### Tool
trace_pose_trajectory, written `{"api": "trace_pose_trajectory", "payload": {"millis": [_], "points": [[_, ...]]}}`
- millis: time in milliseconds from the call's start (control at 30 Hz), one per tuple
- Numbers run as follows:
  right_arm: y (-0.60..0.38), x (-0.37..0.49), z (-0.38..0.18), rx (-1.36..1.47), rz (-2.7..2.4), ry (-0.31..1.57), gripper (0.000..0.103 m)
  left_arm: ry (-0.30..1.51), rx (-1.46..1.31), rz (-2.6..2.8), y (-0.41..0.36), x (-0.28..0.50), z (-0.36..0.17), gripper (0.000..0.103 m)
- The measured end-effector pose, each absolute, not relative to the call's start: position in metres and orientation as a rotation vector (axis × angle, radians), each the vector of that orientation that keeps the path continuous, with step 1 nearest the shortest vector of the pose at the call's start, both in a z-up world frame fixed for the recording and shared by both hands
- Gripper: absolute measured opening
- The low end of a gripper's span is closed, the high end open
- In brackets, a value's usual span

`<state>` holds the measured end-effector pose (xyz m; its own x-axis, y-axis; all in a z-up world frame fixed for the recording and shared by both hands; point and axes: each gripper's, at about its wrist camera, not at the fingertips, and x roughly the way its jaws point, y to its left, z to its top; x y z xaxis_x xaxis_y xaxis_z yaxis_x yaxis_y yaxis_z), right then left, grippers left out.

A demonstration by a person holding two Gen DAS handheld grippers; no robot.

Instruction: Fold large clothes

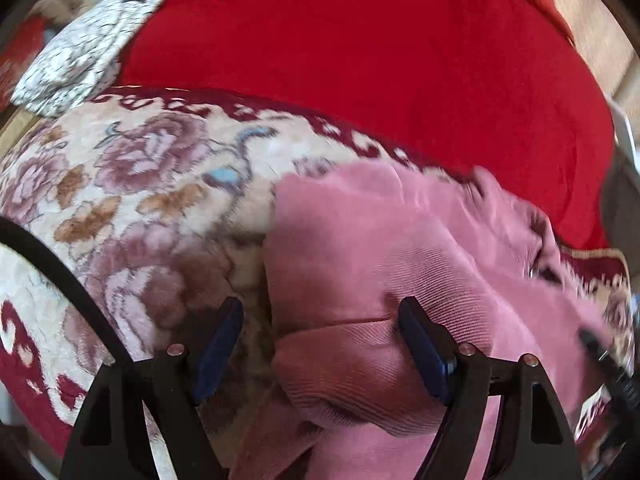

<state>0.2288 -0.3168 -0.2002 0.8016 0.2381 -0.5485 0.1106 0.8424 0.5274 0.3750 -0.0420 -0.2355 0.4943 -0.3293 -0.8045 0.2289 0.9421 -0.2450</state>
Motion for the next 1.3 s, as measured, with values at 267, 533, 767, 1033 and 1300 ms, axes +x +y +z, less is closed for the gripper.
{"api": "trace_pose_trajectory", "payload": {"millis": [267, 533, 767, 1033, 1300], "points": [[-0.352, 0.208, -0.19, 0.545, -0.102, 0.556, 0.005, 0.875, -0.037, -0.459, -0.057, 0.349, -0.202, 0.08], [-0.386, 0.206, -0.208, 0.827, 0.065, 0.654, 0.02, 0.981, 0.101, -0.383, -0.077, 0.362, -0.236, 0.08], [-0.375, 0.201, -0.209, 0.847, 0.14, 0.632, 0.086, 0.968, 0.205, -0.361, -0.088, 0.353, -0.245, 0.08], [-0.322, 0.233, -0.226, 0.63, 0.115, 0.755, 0.034, 0.943, 0.222, -0.357, -0.087, 0.348, -0.247, 0.08], [-0.305, 0.197, -0.18, 0.455, 0.091, 0.524, 0.005, 0.863, 0.255, -0.357, -0.095, 0.338, -0.227, 0.08]]}}
